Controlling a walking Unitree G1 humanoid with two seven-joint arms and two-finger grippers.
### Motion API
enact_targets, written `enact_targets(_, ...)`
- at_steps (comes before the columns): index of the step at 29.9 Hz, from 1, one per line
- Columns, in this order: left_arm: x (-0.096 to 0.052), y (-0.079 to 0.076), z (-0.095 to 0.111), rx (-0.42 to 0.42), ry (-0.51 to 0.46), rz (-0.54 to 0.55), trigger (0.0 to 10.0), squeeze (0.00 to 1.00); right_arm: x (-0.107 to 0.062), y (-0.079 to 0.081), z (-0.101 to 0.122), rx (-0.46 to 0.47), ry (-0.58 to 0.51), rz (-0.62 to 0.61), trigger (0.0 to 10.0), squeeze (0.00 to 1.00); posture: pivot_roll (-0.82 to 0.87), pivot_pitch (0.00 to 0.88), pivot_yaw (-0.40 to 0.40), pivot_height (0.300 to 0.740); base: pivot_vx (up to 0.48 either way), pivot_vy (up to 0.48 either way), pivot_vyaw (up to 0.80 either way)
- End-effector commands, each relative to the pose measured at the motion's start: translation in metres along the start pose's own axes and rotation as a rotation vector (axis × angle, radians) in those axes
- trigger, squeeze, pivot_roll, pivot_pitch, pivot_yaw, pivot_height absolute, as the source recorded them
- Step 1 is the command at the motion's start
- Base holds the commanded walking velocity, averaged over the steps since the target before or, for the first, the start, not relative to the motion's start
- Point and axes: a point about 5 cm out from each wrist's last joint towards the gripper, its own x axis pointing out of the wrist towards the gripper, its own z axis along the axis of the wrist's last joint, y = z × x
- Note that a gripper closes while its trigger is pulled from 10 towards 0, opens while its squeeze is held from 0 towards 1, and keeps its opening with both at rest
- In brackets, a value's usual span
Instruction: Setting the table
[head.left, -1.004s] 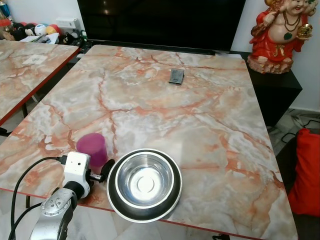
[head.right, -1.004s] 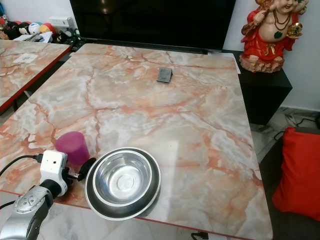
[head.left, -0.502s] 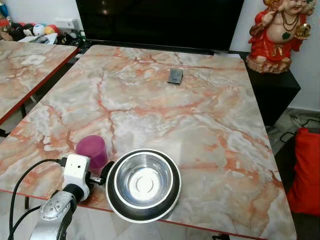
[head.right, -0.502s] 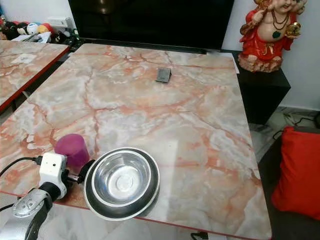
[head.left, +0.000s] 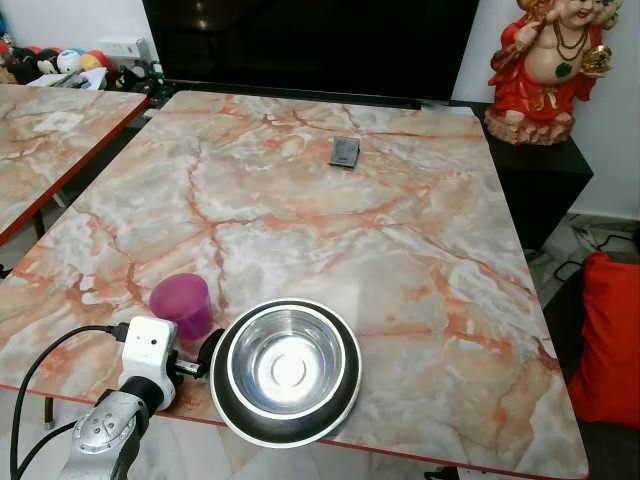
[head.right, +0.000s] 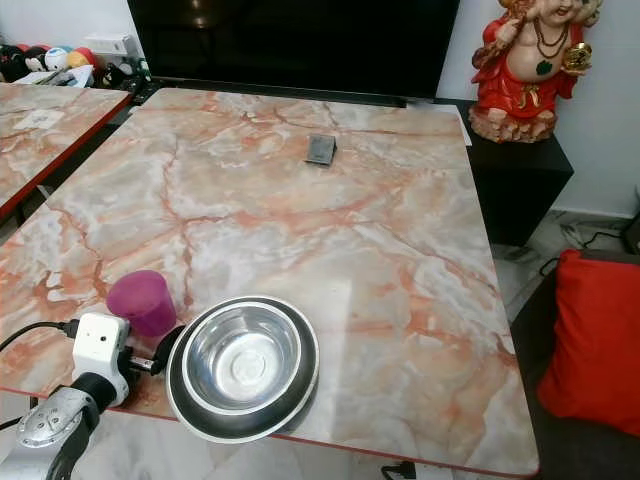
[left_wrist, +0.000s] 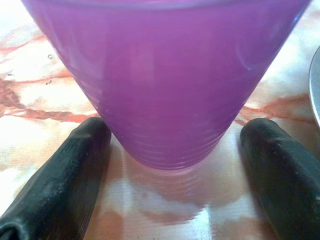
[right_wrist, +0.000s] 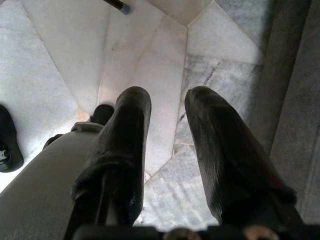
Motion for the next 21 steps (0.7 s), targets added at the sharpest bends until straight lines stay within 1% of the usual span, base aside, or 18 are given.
enact_targets(1,-0.005,0.004,-0.002,0.028,0.023,0.021,10.0,0.0,-0.001,0.0,-0.005,-0.012,0.018,0.008,10.0,0.0,0.04,0.117,-0.021,0.74,0.0,0.0,0.0)
enact_targets(6,-0.006,0.007,-0.003,0.03,0.025,0.044,10.0,0.0,-0.001,0.0,-0.004,-0.015,0.018,0.008,10.0,0.0,0.04,0.117,-0.023,0.74,0.0,0.0,0.0)
enact_targets(14,-0.01,0.005,-0.004,0.019,0.019,0.042,10.0,0.0,-0.001,0.0,-0.004,-0.016,0.018,0.007,10.0,0.0,0.04,0.117,-0.026,0.74,0.0,0.0,0.0)
enact_targets(21,-0.019,0.005,-0.006,0.012,0.02,0.046,10.0,0.0,-0.001,-0.001,-0.004,-0.018,0.018,0.007,10.0,0.0,0.04,0.117,-0.026,0.74,0.0,0.0,0.0)
